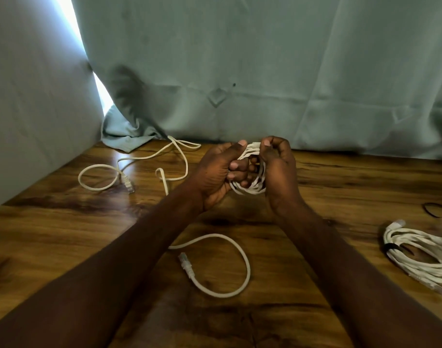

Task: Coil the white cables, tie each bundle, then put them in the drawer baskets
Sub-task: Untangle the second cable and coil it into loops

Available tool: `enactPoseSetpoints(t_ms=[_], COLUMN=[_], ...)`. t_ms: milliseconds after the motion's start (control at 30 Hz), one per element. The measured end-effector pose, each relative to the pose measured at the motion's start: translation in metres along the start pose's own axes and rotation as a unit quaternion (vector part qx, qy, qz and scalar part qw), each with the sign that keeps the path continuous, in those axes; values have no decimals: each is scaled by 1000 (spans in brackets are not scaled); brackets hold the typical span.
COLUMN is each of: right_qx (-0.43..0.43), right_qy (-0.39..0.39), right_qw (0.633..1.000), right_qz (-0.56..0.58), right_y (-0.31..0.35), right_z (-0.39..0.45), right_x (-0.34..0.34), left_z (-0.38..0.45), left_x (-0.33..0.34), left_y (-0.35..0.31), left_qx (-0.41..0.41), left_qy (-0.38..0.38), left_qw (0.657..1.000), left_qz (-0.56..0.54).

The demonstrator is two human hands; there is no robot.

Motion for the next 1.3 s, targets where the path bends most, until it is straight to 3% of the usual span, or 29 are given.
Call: enactPoseSetpoints(t_ms=[100, 233, 333, 467, 567, 733, 967, 1133, 1300], right_qx=[37, 90, 84, 95, 123, 65, 11, 41, 62], right_qy=[-38, -76, -78, -72, -112, -152, -37, 45, 63], right_qw=[996, 983, 978, 975, 972, 978, 998, 994, 986], right_qz=[66, 137, 173, 185, 163, 127, 56, 90, 144], right_y=[-18, -30, -22, -21, -28, -9, -7, -12, -19], right_z=[-2, -6, -8, -7, -10, -13, -1, 0, 0], right_x=[-5, -15, -16, -15, -26, -35, -8, 8, 11], left_z=[1, 3, 3, 4, 4, 6, 4, -1, -1], left_x=[-4, -4, 5, 11, 17, 23, -11, -16, -15], left_y=[2, 13, 15, 10, 11, 19, 8, 1, 4], left_qx=[11, -38, -53, -27, -26, -1, 25, 8, -4], left_qy=[-13, -2, 10, 10, 27, 41, -56, -44, -37], left_qw=[1000, 999, 998, 999, 999, 998, 997, 998, 999], left_qz=[-18, -24, -33, -42, -22, -46, -46, -39, -19])
Point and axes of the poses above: each hand's wrist, its own z-axis towards the middle knuckle, its own x-axis out of the palm, y = z × x, the point moved 10 cm from there along z, towards the middle knuckle, and after that the axes turned 10 degrees about y, right-handed, at the moved point
